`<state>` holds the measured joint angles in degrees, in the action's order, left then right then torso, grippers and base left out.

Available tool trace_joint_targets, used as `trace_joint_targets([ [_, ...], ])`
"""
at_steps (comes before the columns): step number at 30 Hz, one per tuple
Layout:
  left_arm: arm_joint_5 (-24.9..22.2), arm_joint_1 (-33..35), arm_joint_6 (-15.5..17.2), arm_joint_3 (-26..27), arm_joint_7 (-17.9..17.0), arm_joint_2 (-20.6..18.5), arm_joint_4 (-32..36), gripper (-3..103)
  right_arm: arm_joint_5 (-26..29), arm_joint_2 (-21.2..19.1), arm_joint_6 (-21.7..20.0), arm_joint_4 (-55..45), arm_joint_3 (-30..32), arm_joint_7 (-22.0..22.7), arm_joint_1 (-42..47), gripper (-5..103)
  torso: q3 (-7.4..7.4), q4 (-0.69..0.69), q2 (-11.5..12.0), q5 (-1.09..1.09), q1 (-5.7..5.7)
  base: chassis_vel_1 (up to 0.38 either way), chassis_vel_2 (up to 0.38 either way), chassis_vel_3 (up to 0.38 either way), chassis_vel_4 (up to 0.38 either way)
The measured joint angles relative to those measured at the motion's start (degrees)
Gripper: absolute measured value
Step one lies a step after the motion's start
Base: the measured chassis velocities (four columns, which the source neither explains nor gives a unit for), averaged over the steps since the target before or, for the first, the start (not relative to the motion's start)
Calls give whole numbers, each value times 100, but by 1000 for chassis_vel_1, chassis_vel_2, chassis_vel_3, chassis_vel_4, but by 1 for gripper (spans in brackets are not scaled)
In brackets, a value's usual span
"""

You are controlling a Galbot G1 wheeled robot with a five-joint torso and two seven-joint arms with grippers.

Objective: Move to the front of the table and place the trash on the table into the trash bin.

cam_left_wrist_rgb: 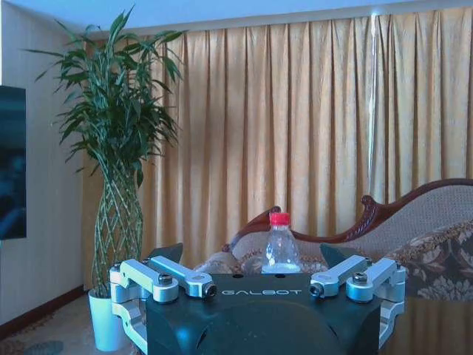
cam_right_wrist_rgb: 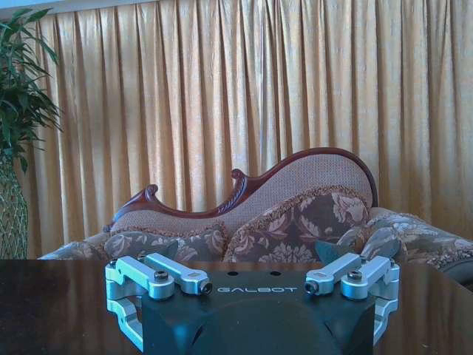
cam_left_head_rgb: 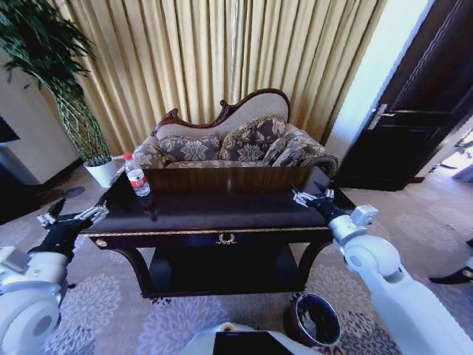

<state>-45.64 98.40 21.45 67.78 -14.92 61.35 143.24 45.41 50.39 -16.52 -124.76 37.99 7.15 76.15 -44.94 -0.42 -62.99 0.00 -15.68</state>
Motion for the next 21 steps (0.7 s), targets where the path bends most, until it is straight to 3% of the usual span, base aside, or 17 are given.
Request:
trace_joint_targets([
  [14, -7, -71, -7, -19, -8, -48, -40, 100, -32, -16, 19, 60, -32, 0, -18, 100, -1, 0, 1, 0, -2, 0, 0, 0, 0],
  [21, -5, -248, -22, -169, 33, -176, -428, 100, -25, -72, 23, 65, -31, 0, -38, 100, -1, 0, 1, -2, -2, 0, 0, 0, 0],
])
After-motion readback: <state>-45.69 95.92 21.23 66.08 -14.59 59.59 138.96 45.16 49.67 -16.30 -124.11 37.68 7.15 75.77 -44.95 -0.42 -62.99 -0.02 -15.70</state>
